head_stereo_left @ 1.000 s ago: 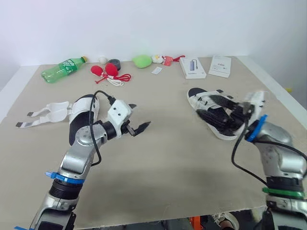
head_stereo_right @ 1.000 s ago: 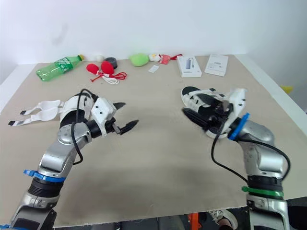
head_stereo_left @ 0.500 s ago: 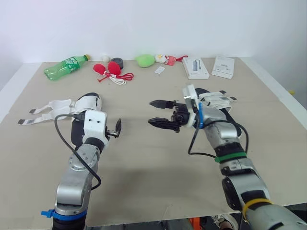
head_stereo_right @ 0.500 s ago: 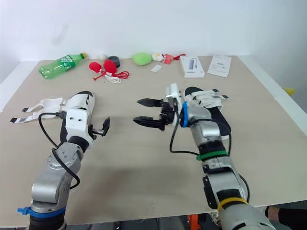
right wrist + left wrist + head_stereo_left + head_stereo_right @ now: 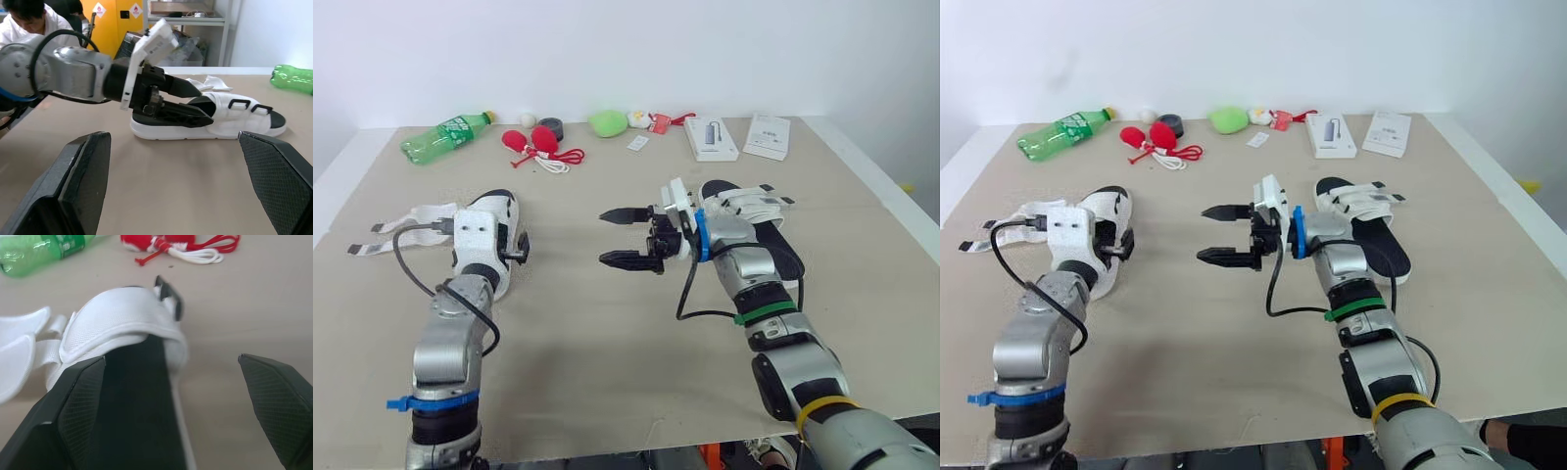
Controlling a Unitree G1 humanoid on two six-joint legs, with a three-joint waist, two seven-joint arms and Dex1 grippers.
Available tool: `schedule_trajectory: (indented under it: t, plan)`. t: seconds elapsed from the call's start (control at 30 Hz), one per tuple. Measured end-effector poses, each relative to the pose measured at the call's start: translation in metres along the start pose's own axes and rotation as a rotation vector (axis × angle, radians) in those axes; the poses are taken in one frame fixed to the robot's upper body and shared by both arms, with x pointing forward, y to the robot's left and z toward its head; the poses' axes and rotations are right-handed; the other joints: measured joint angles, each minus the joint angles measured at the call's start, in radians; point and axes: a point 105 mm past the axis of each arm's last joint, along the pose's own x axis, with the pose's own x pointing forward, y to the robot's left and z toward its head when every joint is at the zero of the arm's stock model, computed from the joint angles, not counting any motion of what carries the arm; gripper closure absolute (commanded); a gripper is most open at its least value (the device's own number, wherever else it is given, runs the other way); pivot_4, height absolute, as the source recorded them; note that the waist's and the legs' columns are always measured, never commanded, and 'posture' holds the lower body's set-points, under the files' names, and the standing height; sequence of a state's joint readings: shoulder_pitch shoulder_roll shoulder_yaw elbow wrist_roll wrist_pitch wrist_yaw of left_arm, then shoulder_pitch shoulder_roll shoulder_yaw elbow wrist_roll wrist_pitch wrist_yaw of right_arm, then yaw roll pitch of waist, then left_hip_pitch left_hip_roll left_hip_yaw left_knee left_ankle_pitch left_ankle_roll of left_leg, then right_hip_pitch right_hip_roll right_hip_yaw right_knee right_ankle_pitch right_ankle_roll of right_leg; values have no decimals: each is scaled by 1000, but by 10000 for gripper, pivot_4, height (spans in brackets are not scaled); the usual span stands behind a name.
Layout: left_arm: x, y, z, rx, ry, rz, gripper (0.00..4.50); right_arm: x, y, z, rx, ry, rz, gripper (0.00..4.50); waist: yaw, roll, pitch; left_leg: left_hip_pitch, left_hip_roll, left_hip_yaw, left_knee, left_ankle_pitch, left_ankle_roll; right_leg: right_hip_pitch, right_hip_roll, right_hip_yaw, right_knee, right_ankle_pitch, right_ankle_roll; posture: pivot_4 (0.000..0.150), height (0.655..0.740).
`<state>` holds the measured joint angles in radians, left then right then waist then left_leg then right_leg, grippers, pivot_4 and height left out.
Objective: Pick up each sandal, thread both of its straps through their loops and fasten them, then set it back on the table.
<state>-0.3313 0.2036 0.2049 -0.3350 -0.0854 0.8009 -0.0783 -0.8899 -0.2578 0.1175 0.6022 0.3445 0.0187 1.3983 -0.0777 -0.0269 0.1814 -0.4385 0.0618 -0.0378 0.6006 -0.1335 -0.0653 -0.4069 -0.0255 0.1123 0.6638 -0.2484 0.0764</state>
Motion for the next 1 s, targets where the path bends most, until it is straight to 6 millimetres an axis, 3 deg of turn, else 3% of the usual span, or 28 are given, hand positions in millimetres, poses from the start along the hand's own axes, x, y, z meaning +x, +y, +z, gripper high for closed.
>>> schedule_trajectory:
  t: [0.17,0.7,0.77,0.8,0.83,0.93,0.97,1.0]
  plan:
    - [14,4,-11,3,58,-43,0,0,4,-2,-11,5,-8,424,0,0,0,0,0,0,-1,0,0,0,0,0,0,0,0,1500,7400]
    - [28,-7,6,44,36,-163,0,10,6,-2,-32,-22,-22,424,0,0,0,0,0,-1,-1,0,-1,0,0,-1,0,0,0,1500,7400]
    - [34,-5,3,41,62,-161,5420,15,8,-2,-38,-30,-14,0,0,0,0,0,0,-1,-1,0,-1,0,0,-1,0,0,0,1500,7400]
    - [35,-5,1,37,69,-159,10322,15,8,-2,-37,-32,-13,0,0,0,0,0,0,-1,-1,0,-1,0,0,-1,0,0,0,1500,7400]
    - [35,-4,-1,34,75,-156,11637,16,8,-2,-37,-33,-12,0,0,0,0,0,0,-1,-1,0,-1,0,0,-1,0,0,0,1500,7400]
    - [40,0,-3,-1,91,-144,24662,16,9,-2,-35,-36,-11,0,0,0,0,0,0,-1,-2,0,-1,0,0,-1,0,0,0,1500,7400]
    - [41,4,-3,-18,94,-132,25001,16,9,-3,-32,-36,-12,0,0,0,0,0,0,-1,-2,0,-1,0,0,-1,0,0,0,1500,7400]
    - [41,5,-4,-20,94,-130,28143,16,9,-3,-32,-36,-12,0,0,0,0,0,0,-1,-2,0,-2,0,0,-1,0,0,0,1500,7400]
